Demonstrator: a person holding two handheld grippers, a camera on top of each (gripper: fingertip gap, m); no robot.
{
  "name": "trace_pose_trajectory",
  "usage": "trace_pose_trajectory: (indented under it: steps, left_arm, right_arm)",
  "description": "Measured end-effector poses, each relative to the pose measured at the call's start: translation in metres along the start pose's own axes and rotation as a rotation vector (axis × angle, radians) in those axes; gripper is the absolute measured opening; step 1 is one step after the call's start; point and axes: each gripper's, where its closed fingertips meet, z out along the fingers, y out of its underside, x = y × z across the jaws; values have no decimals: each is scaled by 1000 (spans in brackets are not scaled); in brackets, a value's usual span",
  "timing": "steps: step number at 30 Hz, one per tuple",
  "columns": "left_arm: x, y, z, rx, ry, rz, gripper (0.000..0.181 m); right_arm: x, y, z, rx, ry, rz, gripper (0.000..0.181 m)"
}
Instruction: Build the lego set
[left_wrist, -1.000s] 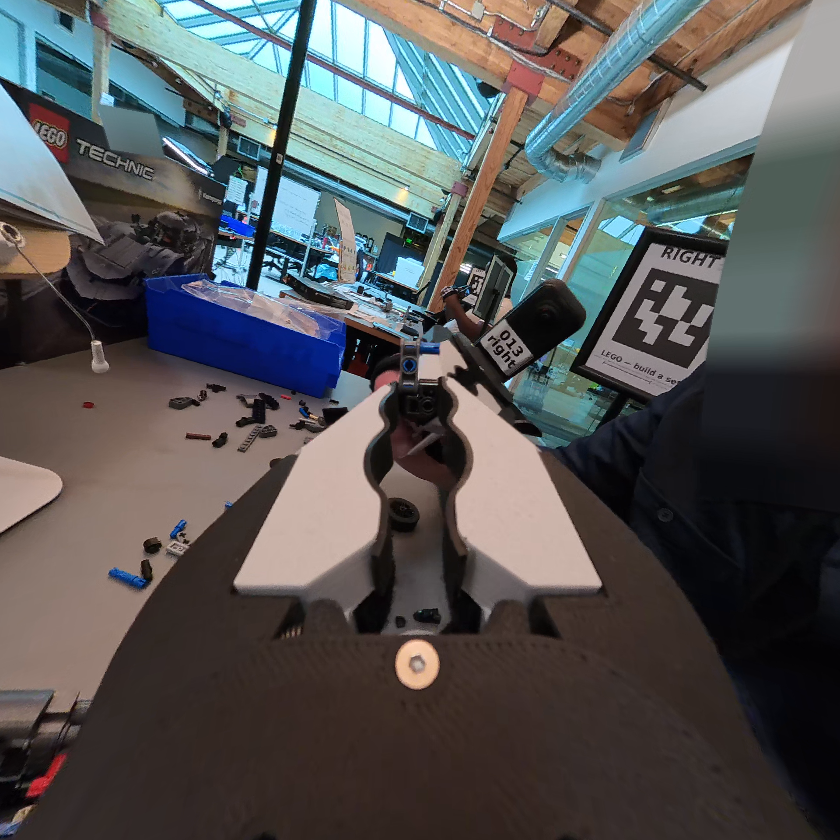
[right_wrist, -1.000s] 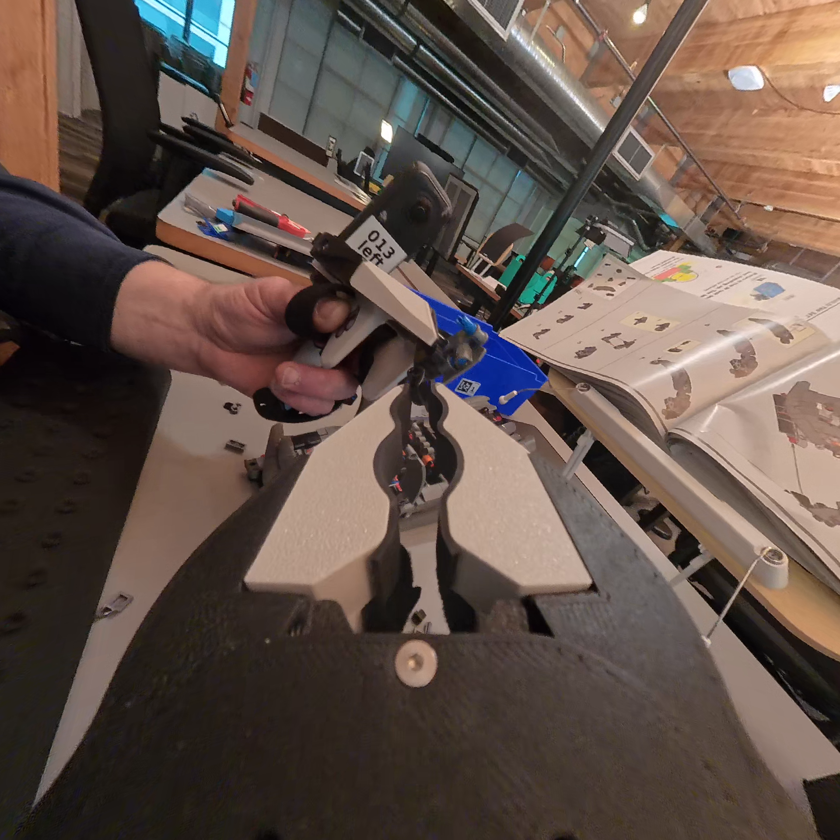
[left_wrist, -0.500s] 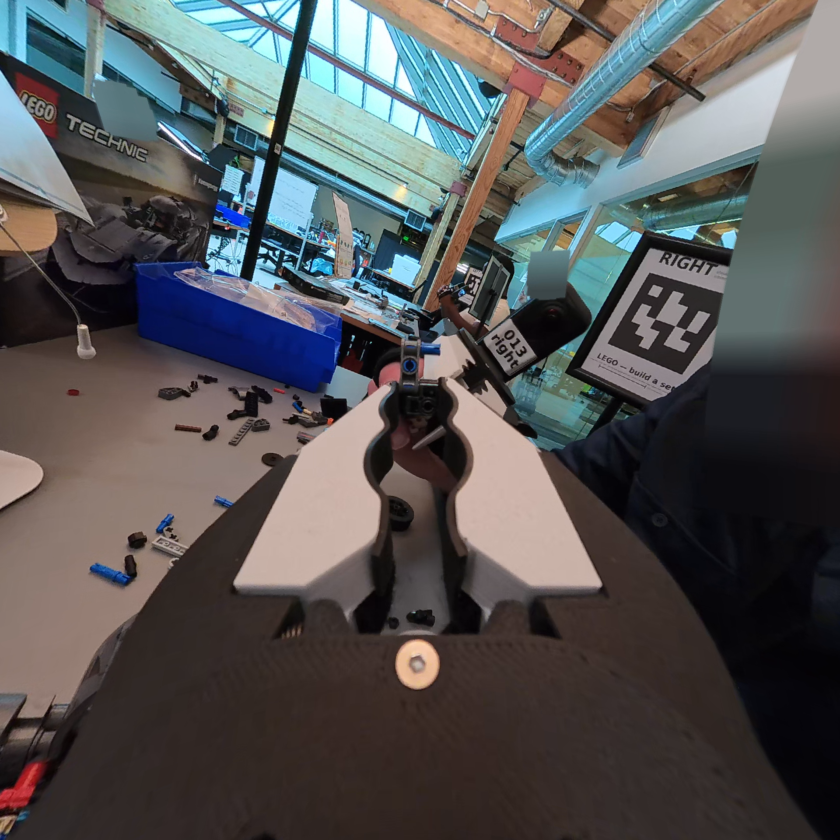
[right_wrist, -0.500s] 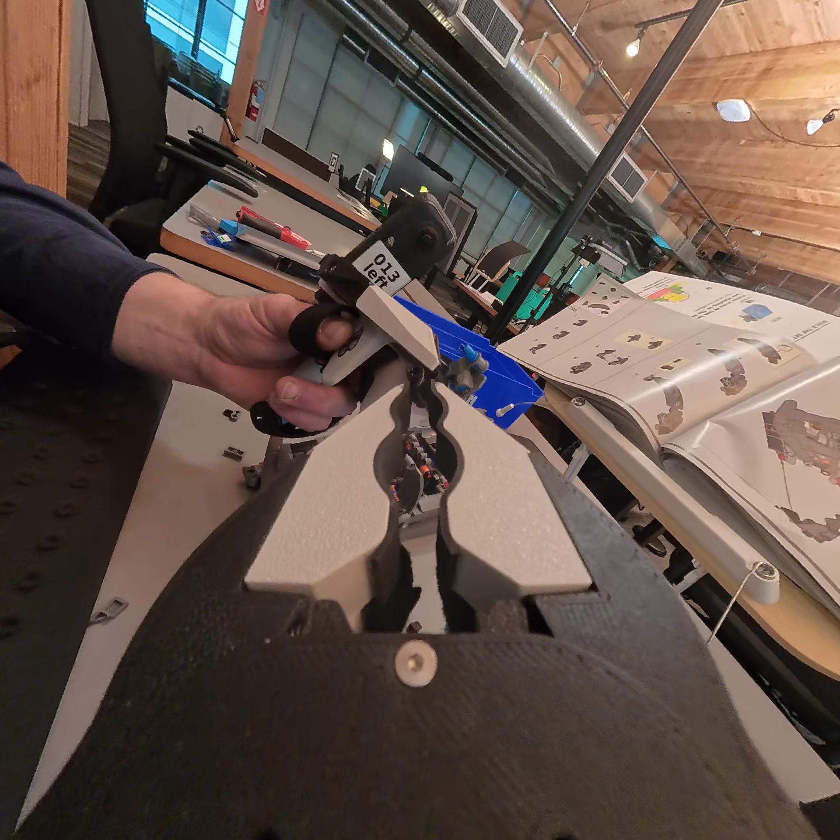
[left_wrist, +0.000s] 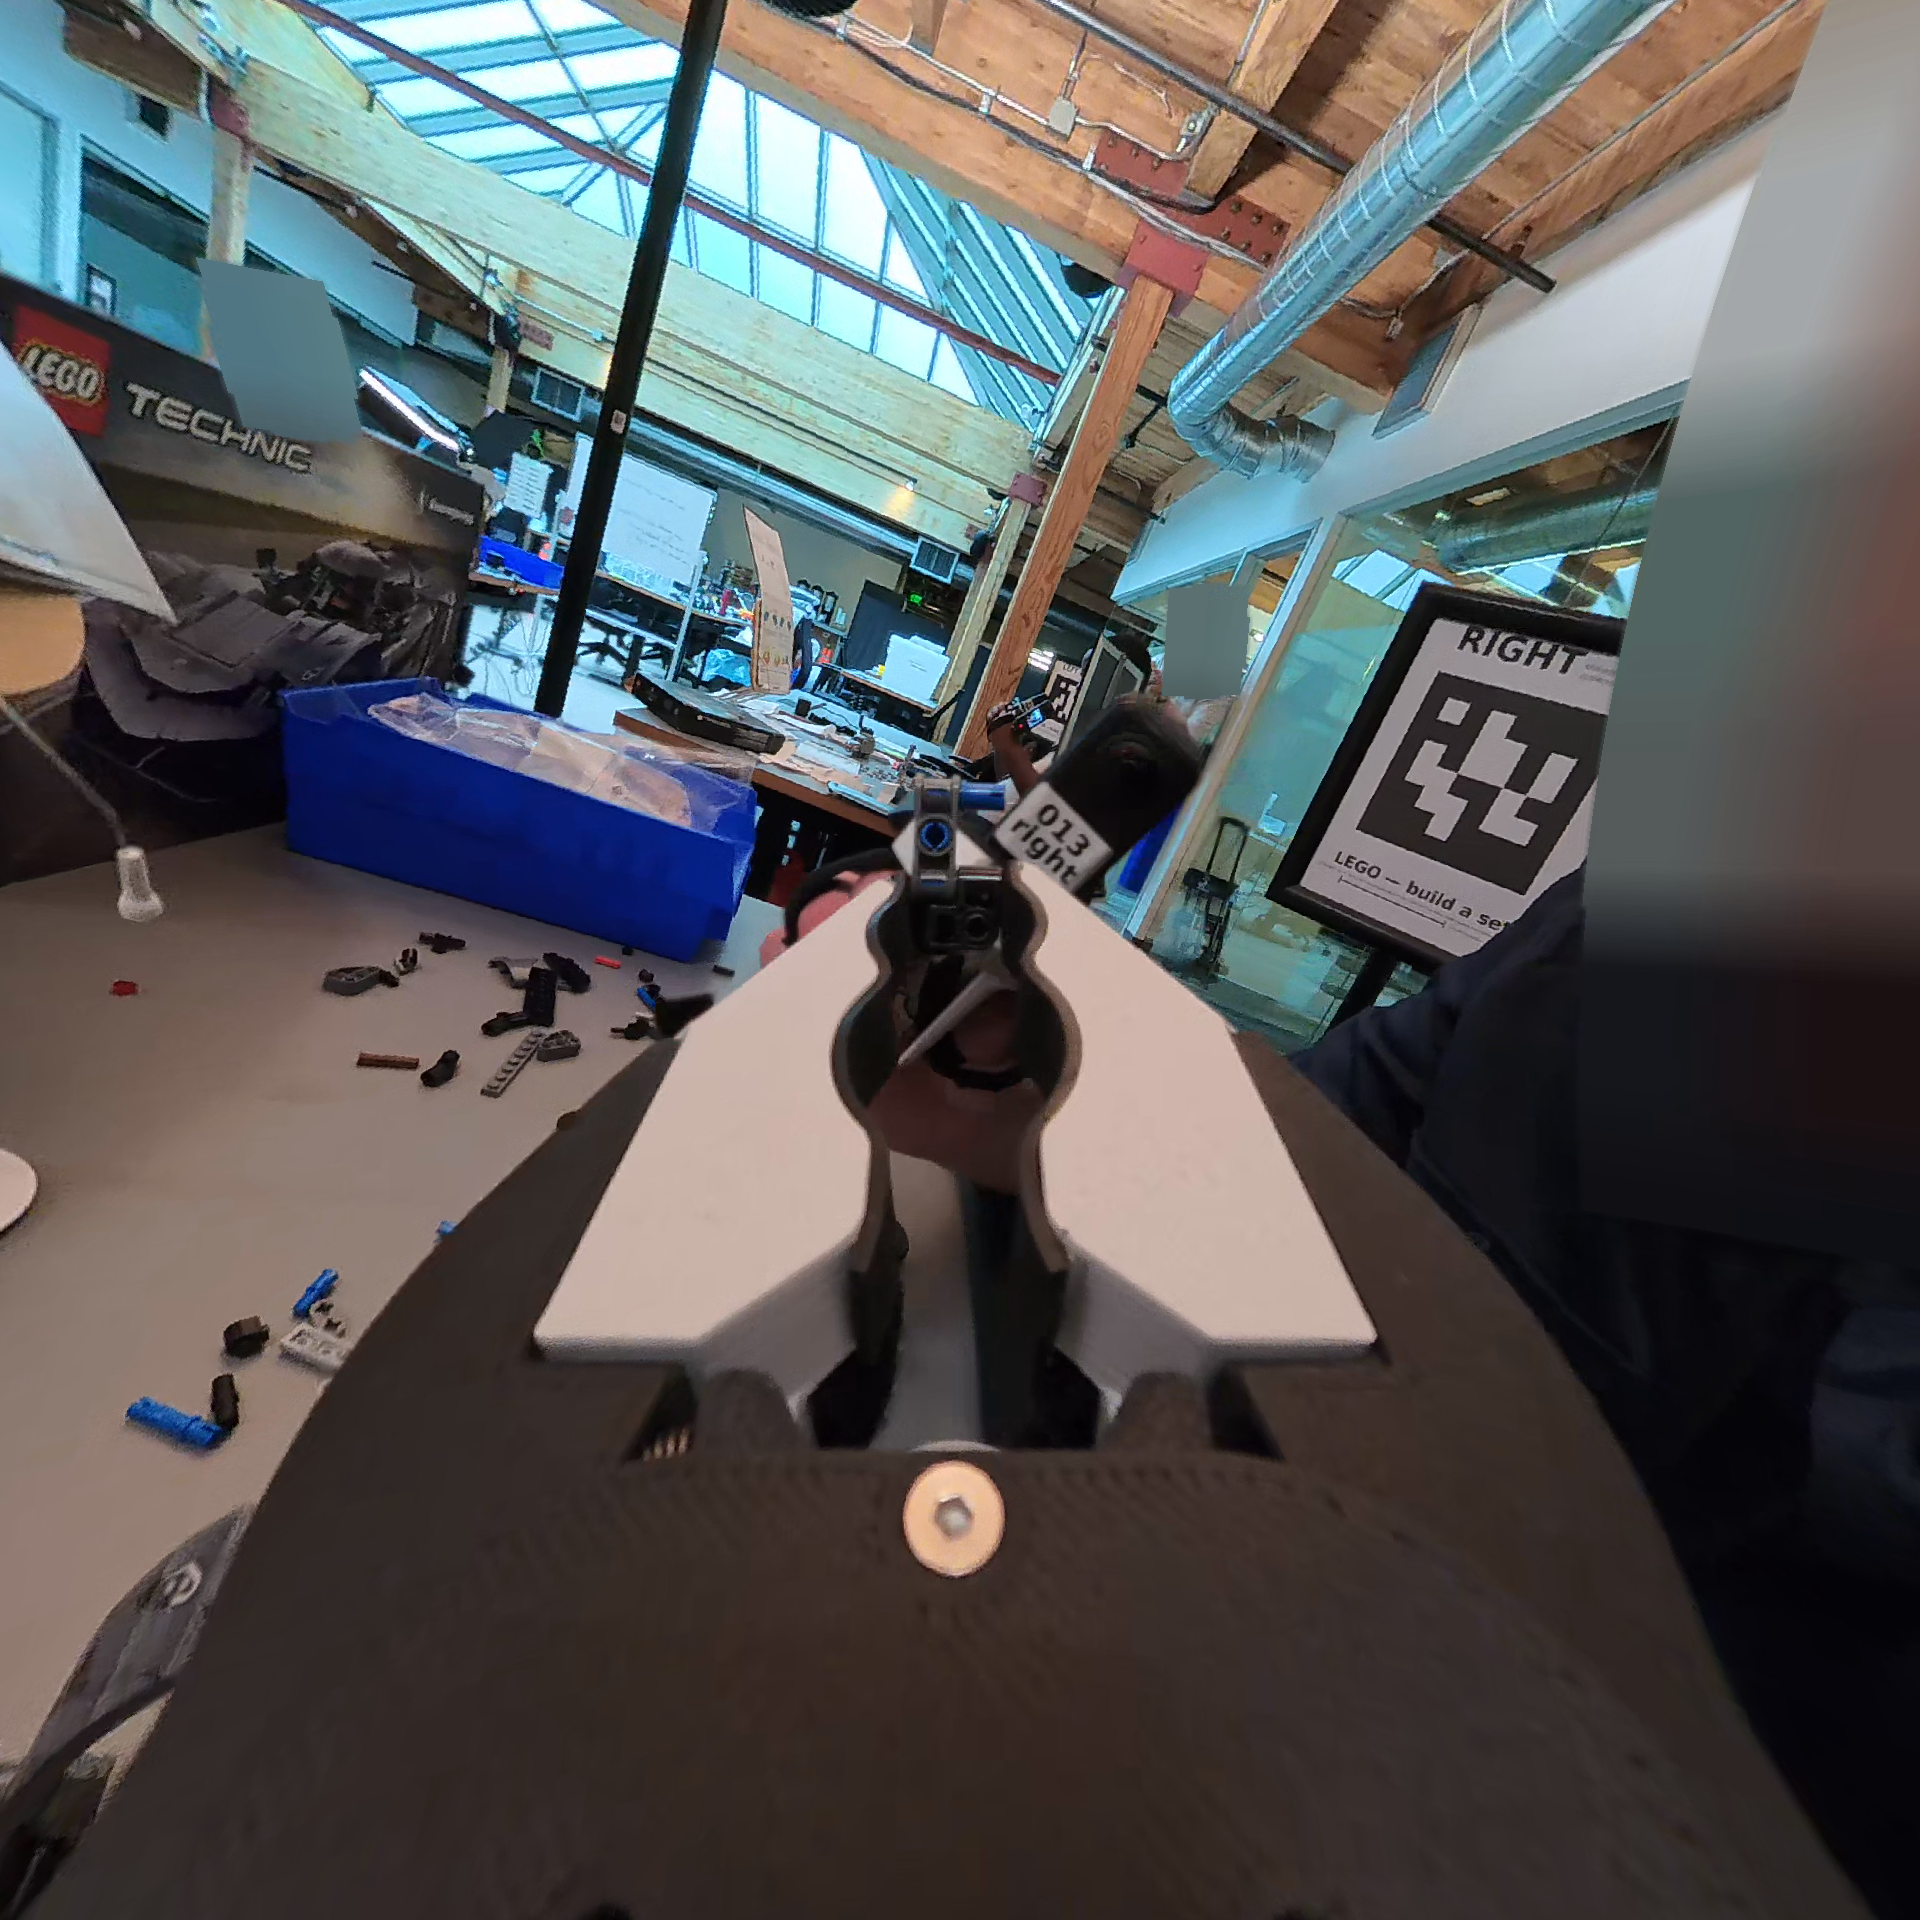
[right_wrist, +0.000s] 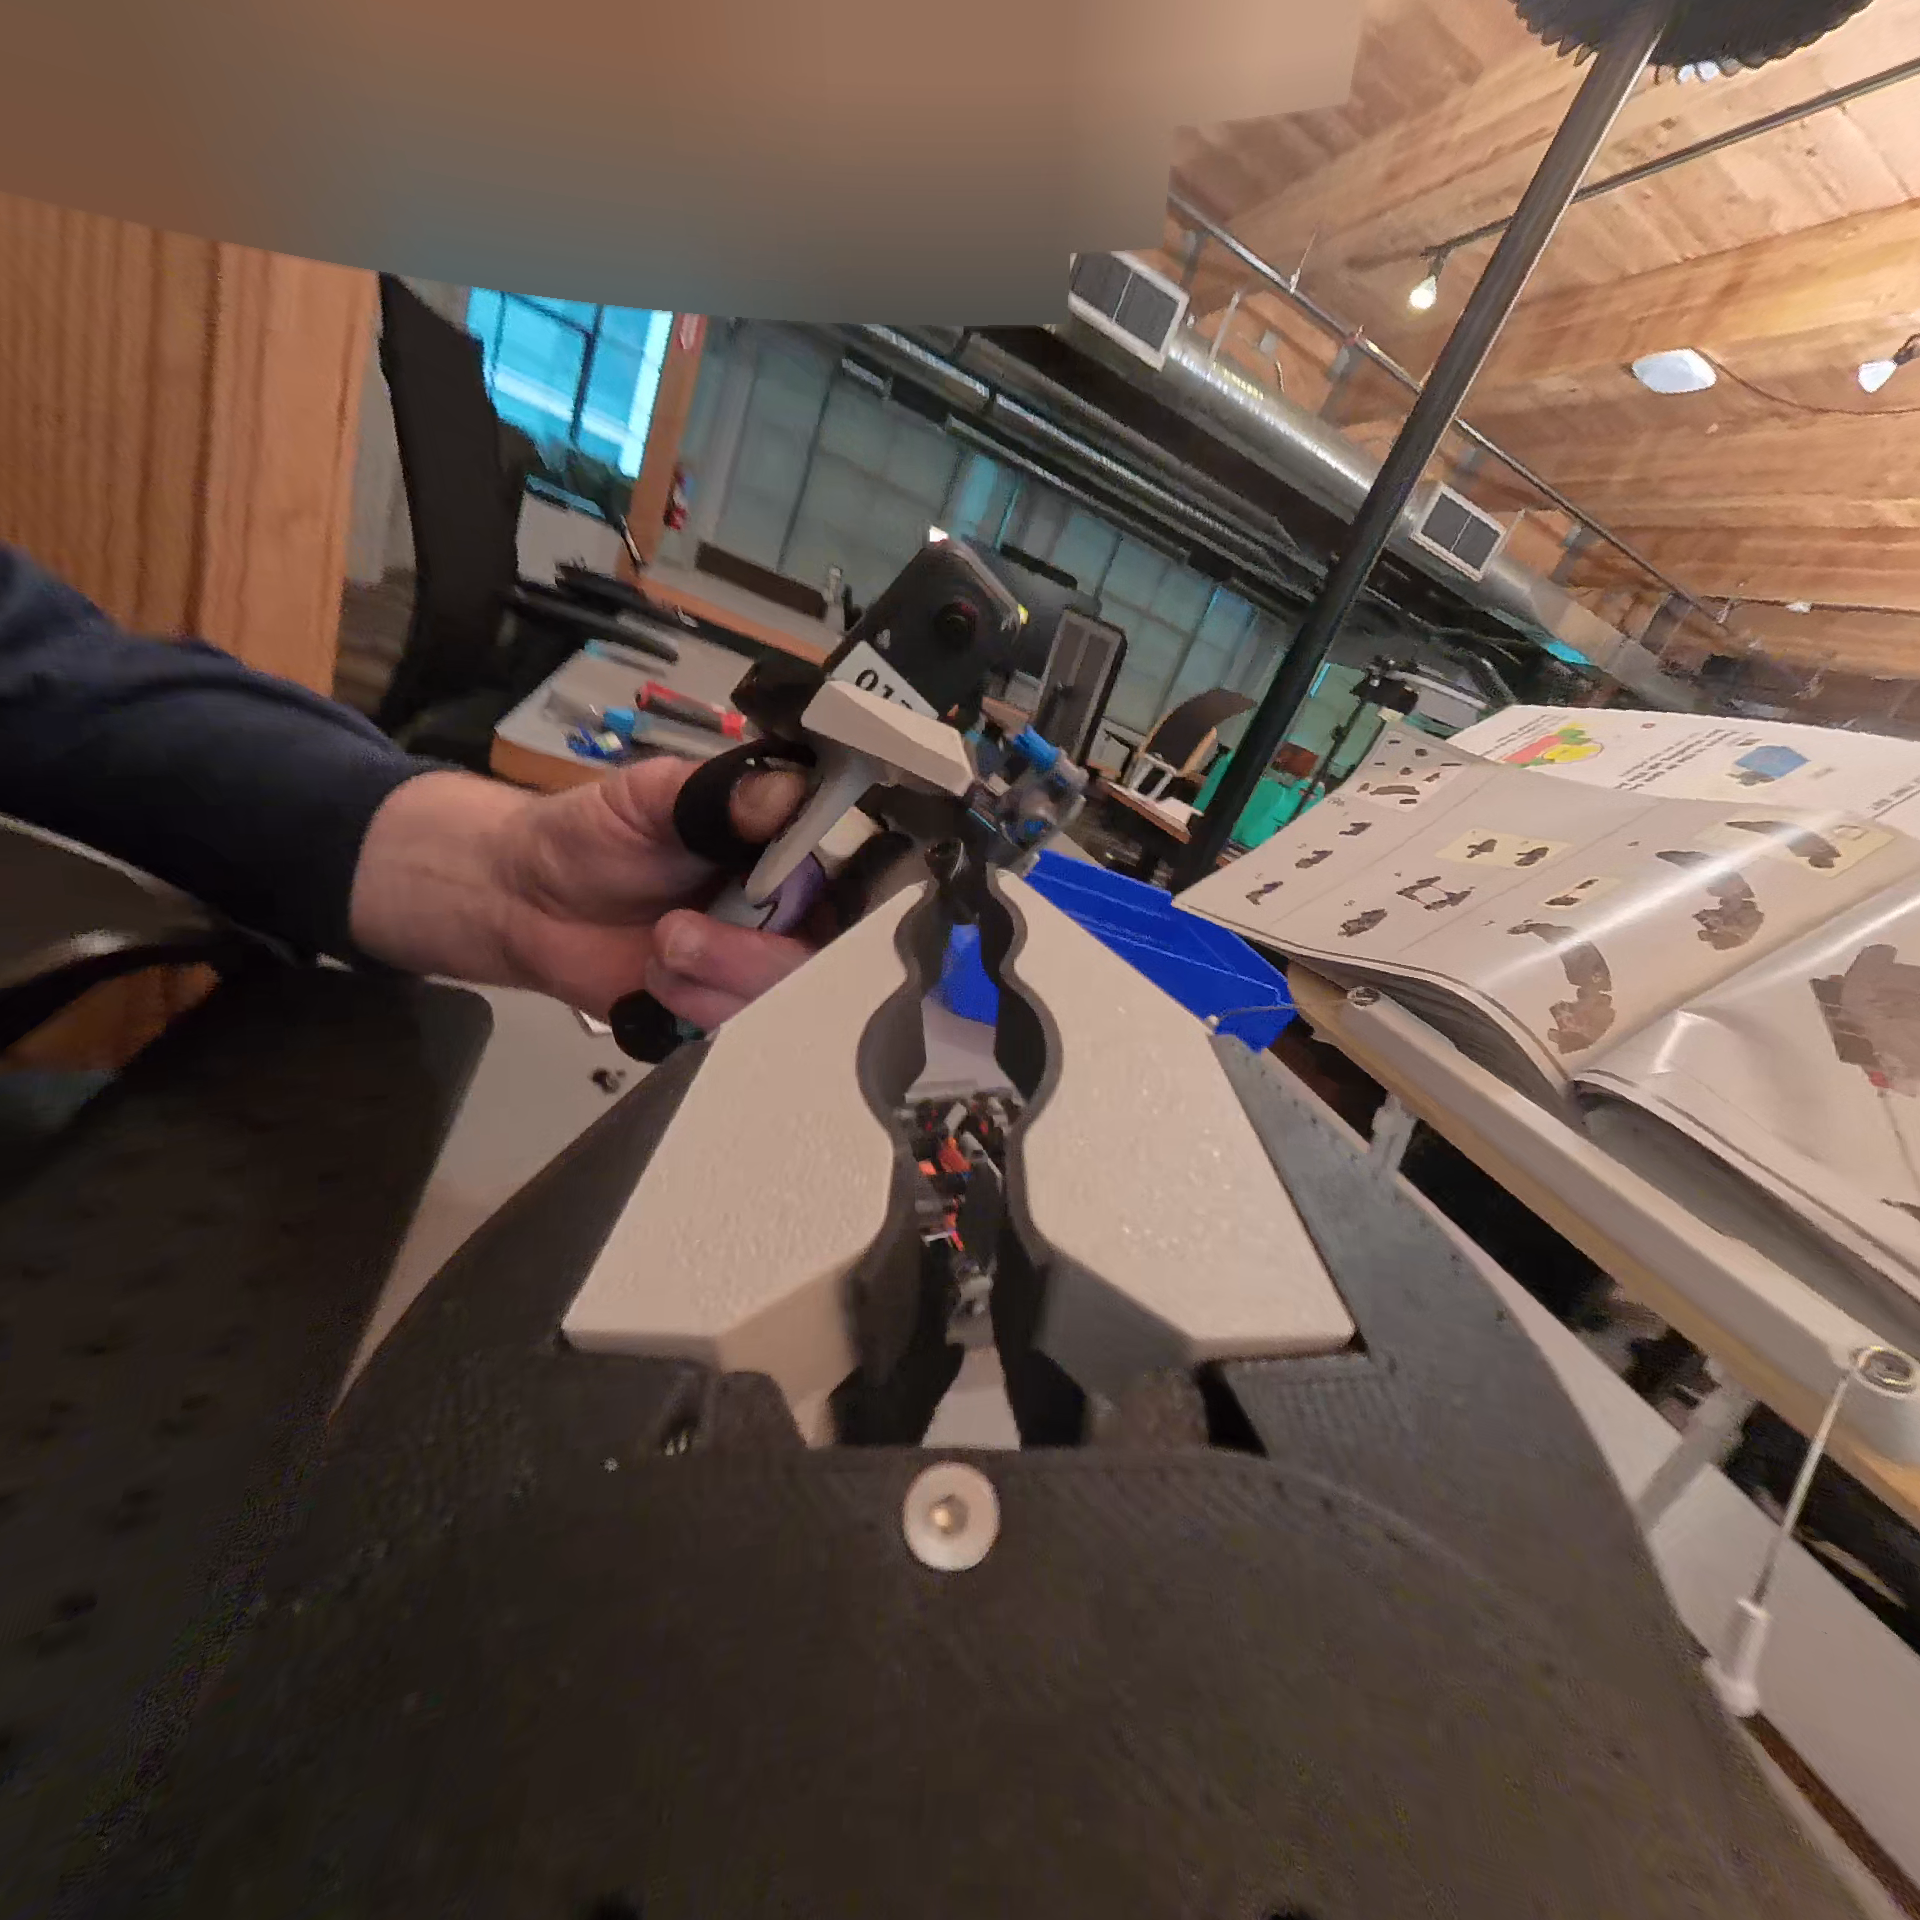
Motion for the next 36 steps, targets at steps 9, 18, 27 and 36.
trace_pose_trajectory:
  steps: [9,18,27,36]
  left_arm:
    - [12,-7,8,27,-9,18,13]
    - [11,-7,8,38,-30,18,13]
    - [12,-8,9,51,-24,-3,13]
    - [13,-8,8,66,-11,-20,13]
  right_arm:
    - [-2,-8,0,62,-27,19,3]
    - [-2,-16,-3,105,-37,40,4]
    - [-3,-20,-5,119,-51,44,4]
    - [-6,-16,-1,52,-17,-72,4]
